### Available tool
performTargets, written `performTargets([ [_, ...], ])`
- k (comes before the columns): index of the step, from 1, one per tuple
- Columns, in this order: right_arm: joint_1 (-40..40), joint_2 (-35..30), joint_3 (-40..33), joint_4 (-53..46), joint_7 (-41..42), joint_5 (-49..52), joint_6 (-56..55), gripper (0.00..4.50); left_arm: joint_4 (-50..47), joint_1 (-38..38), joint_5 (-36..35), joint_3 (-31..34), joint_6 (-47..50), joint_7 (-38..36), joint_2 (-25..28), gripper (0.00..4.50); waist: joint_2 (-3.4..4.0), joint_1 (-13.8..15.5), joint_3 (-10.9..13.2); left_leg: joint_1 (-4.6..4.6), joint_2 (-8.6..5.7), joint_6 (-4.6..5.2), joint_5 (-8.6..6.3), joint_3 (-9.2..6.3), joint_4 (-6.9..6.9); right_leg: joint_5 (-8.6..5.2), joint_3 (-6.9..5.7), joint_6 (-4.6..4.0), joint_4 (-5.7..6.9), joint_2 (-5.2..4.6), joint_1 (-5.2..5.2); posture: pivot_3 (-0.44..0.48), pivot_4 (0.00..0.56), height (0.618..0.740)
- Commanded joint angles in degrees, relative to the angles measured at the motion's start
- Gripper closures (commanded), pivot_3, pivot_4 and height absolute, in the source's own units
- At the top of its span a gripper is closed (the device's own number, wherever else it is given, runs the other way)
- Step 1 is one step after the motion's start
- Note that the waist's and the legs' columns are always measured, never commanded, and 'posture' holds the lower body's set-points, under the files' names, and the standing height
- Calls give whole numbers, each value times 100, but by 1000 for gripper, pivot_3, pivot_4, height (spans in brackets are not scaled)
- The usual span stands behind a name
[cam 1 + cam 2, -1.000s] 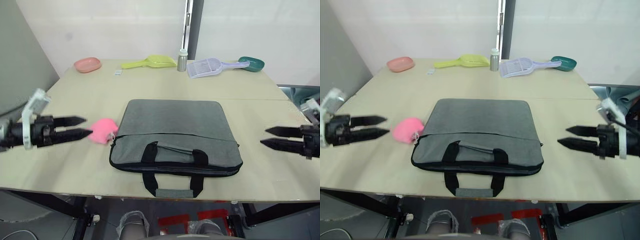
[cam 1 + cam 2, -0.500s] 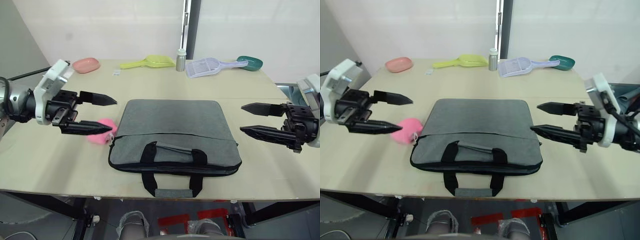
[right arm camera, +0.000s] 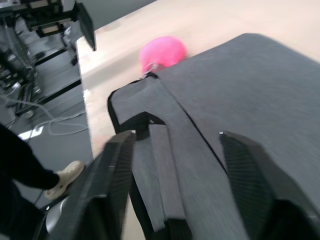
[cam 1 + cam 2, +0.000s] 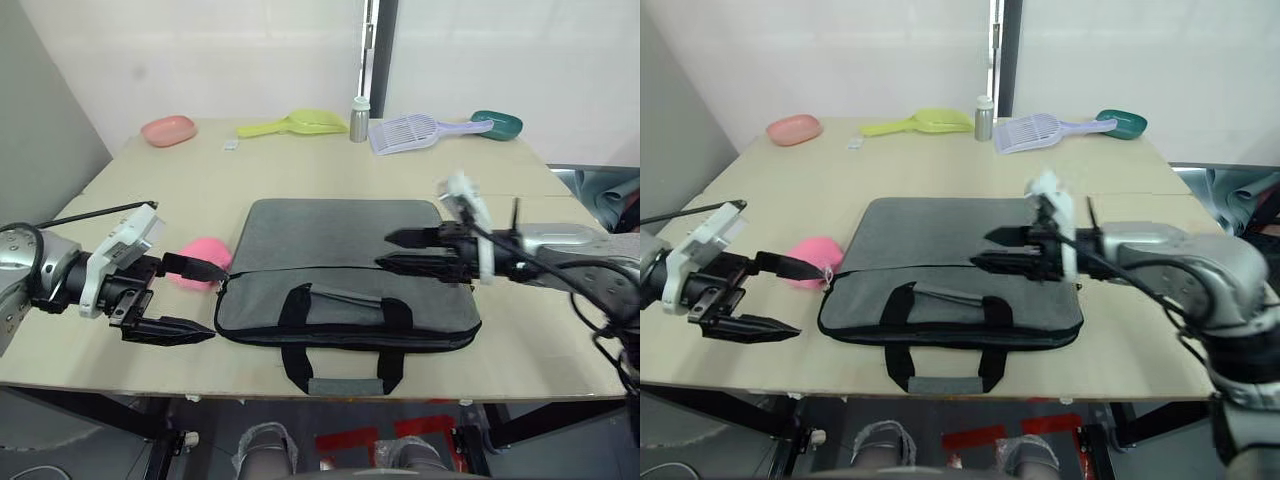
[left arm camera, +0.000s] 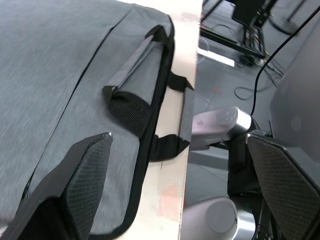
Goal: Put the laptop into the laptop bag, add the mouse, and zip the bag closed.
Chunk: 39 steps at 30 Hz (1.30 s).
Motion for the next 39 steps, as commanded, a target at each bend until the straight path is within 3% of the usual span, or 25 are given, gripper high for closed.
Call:
performTargets([
  [1, -265, 271, 807, 185, 265, -768, -222, 3251, -25, 317, 40, 526, -89, 144, -68, 0, -1, -2, 0, -2, 0, -1, 0, -1, -3, 0, -2, 0, -3, 0, -1, 0, 150, 740],
  [5, -535, 659, 1735, 541, 683, -1698, -643, 4487, 48, 899, 60, 1066, -21, 239, -169, 0, -1, -19, 0, -2, 1, -4, 0, -1, -3, 0, -1, 0, -1, 1, -3, 0, 150, 740],
  [14, -909, 796, 3366, 1339, 1768, -3598, -1584, 4487, 725, 2722, 458, 2896, -86, -20, -536, 0, -19, -92, -9, 5, 8, -11, -4, 2, -7, 0, 3, 0, -5, 7, -2, 0, 150, 740],
  [23, -931, 908, 3901, 1925, 2275, -4860, -2244, 4487, 1390, 3032, 279, 3587, 128, 324, -899, 0, -76, -61, -53, 31, 12, -11, -4, 0, -3, 0, 8, 0, 4, 10, 18, 0, 150, 740],
  [30, -935, 1040, 3780, 2158, 2309, -5364, -2429, 4487, 1773, 2471, 287, 3352, 98, 668, -765, 0, -84, -27, -65, 94, 11, -13, -6, 4, -4, 0, 20, 0, 16, 11, 62, 0, 150, 740],
  [39, -610, 1194, 3434, 1828, 2221, -5336, -2053, 4487, 2388, 395, 912, 1520, -87, 1774, -741, 0, -117, 20, -92, 105, 7, -14, -6, -6, 6, 5, 22, -9, 87, 10, 52, 0, 150, 740],
])
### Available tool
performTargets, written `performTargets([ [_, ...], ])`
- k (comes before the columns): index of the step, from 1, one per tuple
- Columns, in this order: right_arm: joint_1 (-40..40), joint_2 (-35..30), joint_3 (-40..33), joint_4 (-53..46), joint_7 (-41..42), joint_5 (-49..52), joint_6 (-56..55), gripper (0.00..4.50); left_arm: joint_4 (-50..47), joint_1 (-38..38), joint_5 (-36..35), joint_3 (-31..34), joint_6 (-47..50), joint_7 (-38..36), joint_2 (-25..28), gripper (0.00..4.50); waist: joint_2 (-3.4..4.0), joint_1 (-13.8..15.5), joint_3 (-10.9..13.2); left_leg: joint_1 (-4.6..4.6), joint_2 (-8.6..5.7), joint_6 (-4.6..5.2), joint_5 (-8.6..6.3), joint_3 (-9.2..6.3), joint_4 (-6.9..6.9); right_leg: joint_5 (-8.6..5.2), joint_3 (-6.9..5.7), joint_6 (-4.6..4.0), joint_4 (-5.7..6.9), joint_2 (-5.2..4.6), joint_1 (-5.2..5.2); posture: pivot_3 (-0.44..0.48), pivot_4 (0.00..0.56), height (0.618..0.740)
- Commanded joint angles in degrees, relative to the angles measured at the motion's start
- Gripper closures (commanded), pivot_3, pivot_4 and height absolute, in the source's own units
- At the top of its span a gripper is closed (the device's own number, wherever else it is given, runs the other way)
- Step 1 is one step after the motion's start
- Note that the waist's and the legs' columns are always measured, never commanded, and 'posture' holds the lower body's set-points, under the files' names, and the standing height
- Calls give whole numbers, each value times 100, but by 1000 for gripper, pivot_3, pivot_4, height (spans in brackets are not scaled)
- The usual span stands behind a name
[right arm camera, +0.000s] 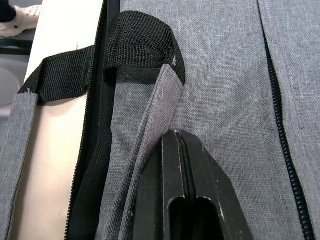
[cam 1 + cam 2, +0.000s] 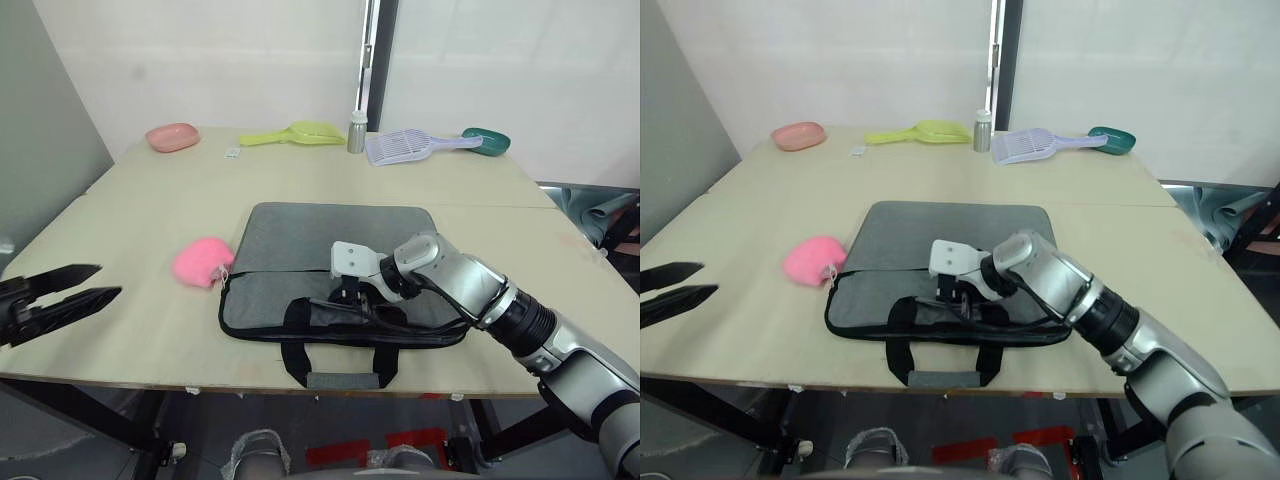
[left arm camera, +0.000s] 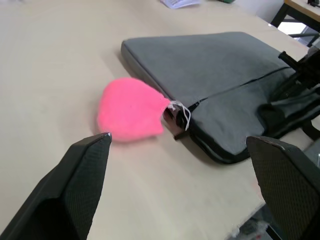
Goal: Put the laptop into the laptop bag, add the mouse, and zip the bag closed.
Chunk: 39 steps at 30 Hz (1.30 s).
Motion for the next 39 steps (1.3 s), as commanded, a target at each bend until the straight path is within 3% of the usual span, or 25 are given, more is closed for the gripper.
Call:
performTargets([
  [1, 311, -69, -124, -70, -76, -84, 326, 4487, 542, -840, 433, -821, -218, 434, 57, 0, -8, 1, -8, 0, 0, -1, 0, -4, 0, 0, -2, 0, 4, 0, -1, 0, 150, 740],
  [10, 495, -295, -759, -571, -17, 252, 916, 4487, 2598, -3261, 1526, -2791, -811, 312, -259, 0, -28, 38, -21, -19, -4, -10, 6, -12, 36, -1, 0, -4, -2, 3, 0, 0, 150, 740],
  [17, 576, -359, -857, -812, -154, 306, 1167, 4487, 3677, -4214, 2137, -3708, -1008, -116, -717, 0, -25, 59, -18, -25, -4, -14, 7, -13, 20, -5, -7, -8, -16, 2, -3, 0, 150, 740],
  [22, 648, -383, -900, -955, -271, 326, 1313, 4487, 4477, -4567, 2689, -4096, -1192, 88, -842, 0, -22, 60, -16, -22, -4, -15, 7, -14, 20, -5, -6, -8, -14, 2, -2, 0, 150, 740],
  [27, 691, -388, -921, -1006, -347, 333, 1383, 4500, 4506, -4791, 2532, -3969, -857, -258, -911, 1577, -21, 77, -15, -23, -4, -16, 7, -16, 20, -5, -7, -8, -14, 0, -1, 0, 150, 740],
  [34, 615, -288, -852, -936, -415, 301, 1354, 4500, 3131, -3919, 2428, -4027, -387, -799, -460, 4062, -13, 37, -10, -23, -4, -19, 6, -15, 15, -6, -7, -8, -15, 0, -4, 0, 150, 740],
  [36, 601, -290, -828, -912, -402, 286, 1330, 4500, 2423, -3331, 2449, -4063, -426, -973, -126, 4465, -12, 13, -9, -23, -2, -19, 5, -13, 8, -7, -7, -9, -19, 1, -8, 0, 150, 740],
  [39, 582, -313, -788, -896, -352, 282, 1292, 4500, 1497, -2452, 2414, -3978, -547, -1159, 357, 4465, -6, -9, -6, -20, 0, -21, 5, -7, -9, -9, -6, -7, -34, 3, -9, 0, 150, 740],
])
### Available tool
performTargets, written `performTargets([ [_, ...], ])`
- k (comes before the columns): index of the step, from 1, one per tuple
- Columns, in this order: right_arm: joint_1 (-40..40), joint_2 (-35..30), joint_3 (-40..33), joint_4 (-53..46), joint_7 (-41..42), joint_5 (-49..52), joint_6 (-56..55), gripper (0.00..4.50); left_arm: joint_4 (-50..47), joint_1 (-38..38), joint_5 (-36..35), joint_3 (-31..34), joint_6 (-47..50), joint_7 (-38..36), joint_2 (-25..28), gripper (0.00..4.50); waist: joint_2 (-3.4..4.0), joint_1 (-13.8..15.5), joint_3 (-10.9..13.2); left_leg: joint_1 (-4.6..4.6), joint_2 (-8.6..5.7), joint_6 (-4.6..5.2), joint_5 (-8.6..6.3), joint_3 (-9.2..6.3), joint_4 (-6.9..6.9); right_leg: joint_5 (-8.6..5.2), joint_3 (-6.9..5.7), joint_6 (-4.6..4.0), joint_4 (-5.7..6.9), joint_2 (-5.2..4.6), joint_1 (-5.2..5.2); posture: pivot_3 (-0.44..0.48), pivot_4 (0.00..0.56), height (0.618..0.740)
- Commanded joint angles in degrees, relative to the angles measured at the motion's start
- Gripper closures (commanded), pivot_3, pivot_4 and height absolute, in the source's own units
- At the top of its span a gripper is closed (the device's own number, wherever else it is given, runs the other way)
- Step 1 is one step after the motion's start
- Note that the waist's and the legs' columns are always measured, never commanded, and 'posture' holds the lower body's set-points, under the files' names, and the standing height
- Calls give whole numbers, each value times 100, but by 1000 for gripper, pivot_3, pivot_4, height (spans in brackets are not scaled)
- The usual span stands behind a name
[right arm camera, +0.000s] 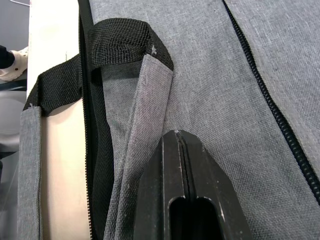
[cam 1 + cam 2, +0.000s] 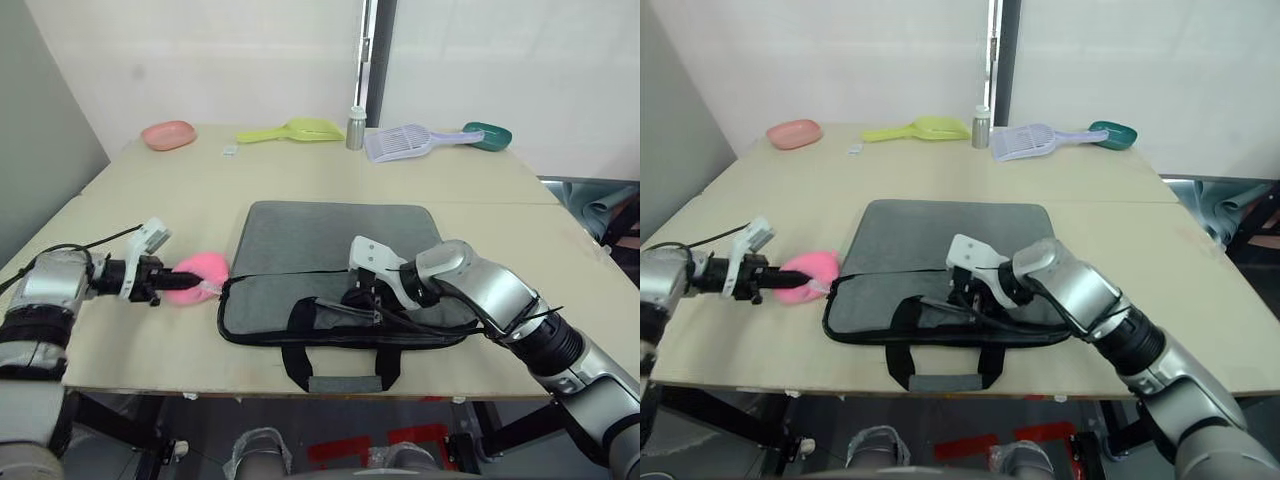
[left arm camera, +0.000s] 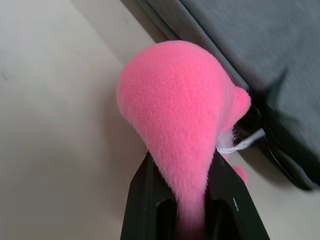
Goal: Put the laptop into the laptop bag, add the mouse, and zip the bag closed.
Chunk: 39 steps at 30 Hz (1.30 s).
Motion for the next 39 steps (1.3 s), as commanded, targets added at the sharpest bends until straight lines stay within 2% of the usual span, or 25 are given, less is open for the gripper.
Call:
performTargets([
  [1, -19, -104, 30, 79, -29, -114, 12, 4500, -998, 785, -84, 127, -107, -275, 514, 4465, 4, -6, 2, 2, 0, 0, 0, 2, -3, -1, 1, 1, -3, 0, 0, 0, 150, 740],
  [4, -59, -102, 71, 132, 6, -122, -21, 4500, -1722, 1437, -281, 339, -91, -359, 765, 4465, 12, -9, 8, 5, 0, -1, -1, 6, -12, -3, 3, 2, -8, 0, -2, 0, 150, 740],
  [7, -100, -94, 124, 164, 44, -129, -57, 4500, -2334, 1803, -568, 517, 142, -299, 792, 4465, 15, -21, 9, 6, 0, -1, -1, 10, -17, -4, 6, 3, -9, 1, -6, 0, 150, 740],
  [13, -137, -85, 146, 172, 68, -127, -25, 4500, -3619, 2550, -1060, 617, 702, 59, 634, 4465, 16, -50, 10, 2, 2, -1, -1, 24, -33, -5, 15, 2, -17, 4, -23, 0, 150, 740],
  [19, -114, -103, 166, 93, 109, -112, 51, 4500, -4274, 2825, -1454, 701, 1273, 640, 291, 4465, 28, -54, 13, 2, 1, -1, -1, 34, -57, -5, 17, 2, -41, 5, -23, 0, 150, 740],
  [23, -108, -129, 186, 54, 144, -108, 62, 4500, -4087, 2661, -1439, 830, 1353, 1120, 30, 4465, 40, -16, 13, 4, -2, -1, -1, 37, -61, -4, 19, 2, -55, 4, -17, 0, 150, 740],
  [27, -172, -45, 85, 32, 215, 35, 145, 4500, -3245, 1901, -1241, 958, 1432, 1831, -318, 4465, 68, 47, 17, 8, -2, -1, -1, 35, -61, -4, 11, 2, -49, -2, -7, 0, 150, 740],
  [33, -441, 446, -583, -90, 202, 766, 727, 4500, -2330, 1006, -1378, 1140, 1486, 2127, -496, 4465, 67, -6, 22, -4, -2, -3, 1, 25, -58, -1, 12, 4, -17, 4, -33, 0, 150, 740],
  [37, -667, 871, -772, 212, -224, 731, 600, 4500, -2231, 849, -1402, 1027, 1485, 2104, -497, 4465, 67, -56, 22, -28, 2, -25, 13, 19, -62, -2, 12, 3, -44, 18, -46, 0, 150, 740],
  [39, -750, 935, -567, 428, -461, 370, 224, 4500, -2292, 859, -1413, 952, 1485, 2057, -496, 4465, 66, -61, 22, -36, 2, -35, 19, 17, -76, -2, 4, 3, -64, 21, -47, 0, 150, 740],
])
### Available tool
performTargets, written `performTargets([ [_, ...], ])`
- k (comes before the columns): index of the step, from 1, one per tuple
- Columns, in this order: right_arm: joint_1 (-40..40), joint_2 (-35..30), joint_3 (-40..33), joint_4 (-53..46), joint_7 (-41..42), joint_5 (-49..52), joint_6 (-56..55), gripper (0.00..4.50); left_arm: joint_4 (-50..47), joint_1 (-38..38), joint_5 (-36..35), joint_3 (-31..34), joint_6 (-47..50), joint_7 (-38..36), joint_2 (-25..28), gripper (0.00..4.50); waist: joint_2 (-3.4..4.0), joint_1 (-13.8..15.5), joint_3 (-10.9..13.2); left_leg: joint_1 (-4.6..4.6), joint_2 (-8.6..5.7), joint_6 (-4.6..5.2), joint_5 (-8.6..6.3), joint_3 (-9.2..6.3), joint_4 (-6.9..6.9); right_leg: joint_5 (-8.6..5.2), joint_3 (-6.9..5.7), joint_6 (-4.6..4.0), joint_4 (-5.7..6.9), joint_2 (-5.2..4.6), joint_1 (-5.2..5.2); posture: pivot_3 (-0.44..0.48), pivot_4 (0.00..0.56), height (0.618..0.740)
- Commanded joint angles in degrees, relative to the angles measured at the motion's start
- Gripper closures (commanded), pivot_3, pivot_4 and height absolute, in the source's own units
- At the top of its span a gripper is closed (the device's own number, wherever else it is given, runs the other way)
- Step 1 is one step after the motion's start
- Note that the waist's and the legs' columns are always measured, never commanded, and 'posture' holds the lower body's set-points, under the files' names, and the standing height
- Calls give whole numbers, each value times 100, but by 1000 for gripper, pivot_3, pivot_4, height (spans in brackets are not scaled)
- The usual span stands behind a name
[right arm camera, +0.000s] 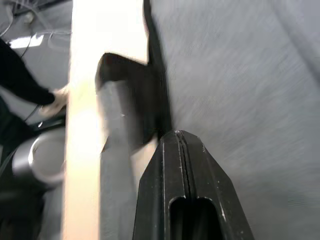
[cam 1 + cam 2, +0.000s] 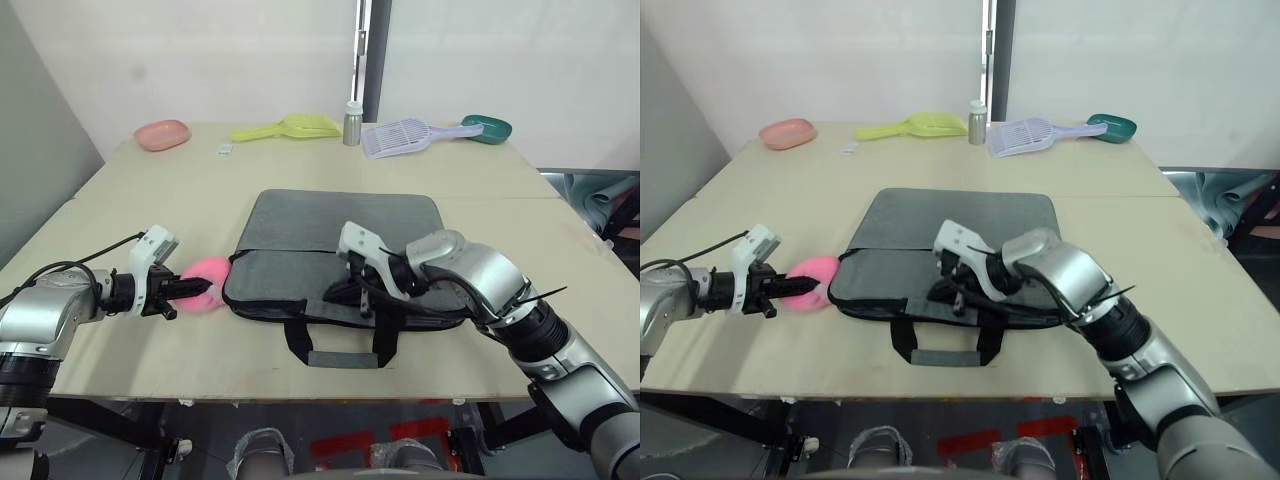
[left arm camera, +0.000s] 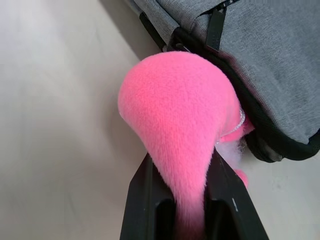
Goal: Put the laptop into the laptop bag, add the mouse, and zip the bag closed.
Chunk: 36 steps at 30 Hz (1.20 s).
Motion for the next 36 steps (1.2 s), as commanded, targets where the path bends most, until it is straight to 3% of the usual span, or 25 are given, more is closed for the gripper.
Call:
performTargets([
  [1, -225, 135, 138, 309, -436, -473, -534, 4500, -111, -94, -107, 24, -16, -61, 10, 4465, 0, 14, 0, -13, 0, -5, 2, -2, -2, 0, -5, 0, -1, 0, -8, 0, 150, 740],
  [5, -172, 0, 701, 617, -492, -990, -857, 4500, -201, -74, -129, -53, 21, -104, 36, 4465, -2, 67, 0, -49, 0, -10, 4, -20, -2, 0, -24, -1, -10, 0, -27, 0, 150, 740],
  [12, 58, -312, 1615, 739, -161, -1571, -1251, 4500, -244, -160, -149, -107, 67, -126, 78, 4465, -3, 67, -2, -32, -1, -11, 2, -28, 4, 1, -25, 2, -6, -4, -4, 0, 150, 740],
  [19, -148, 197, 1482, 1468, -277, -1875, -1518, 4500, -504, -30, -62, -269, -10, -445, 420, 4465, -8, -14, -8, 39, 1, 6, -11, -19, 5, 0, -11, 1, 10, -2, 42, 0, 150, 740],
  [31, -265, 495, 1276, 1799, -215, -1981, -1551, 4500, -1484, 1548, 407, -535, -1034, -1322, 1658, 4465, -3, -216, -8, 46, 6, 5, -12, -20, 2, 0, 0, 0, 9, 10, 40, 0, 150, 740],
  [36, -292, 565, 1261, 1872, -188, -2005, -1560, 4500, -2446, 2115, -9, -353, -831, -1352, 1592, 4465, 3, -234, -7, 51, 10, 5, -13, -16, -4, -1, 2, -2, 8, 12, 37, 0, 150, 740],
])
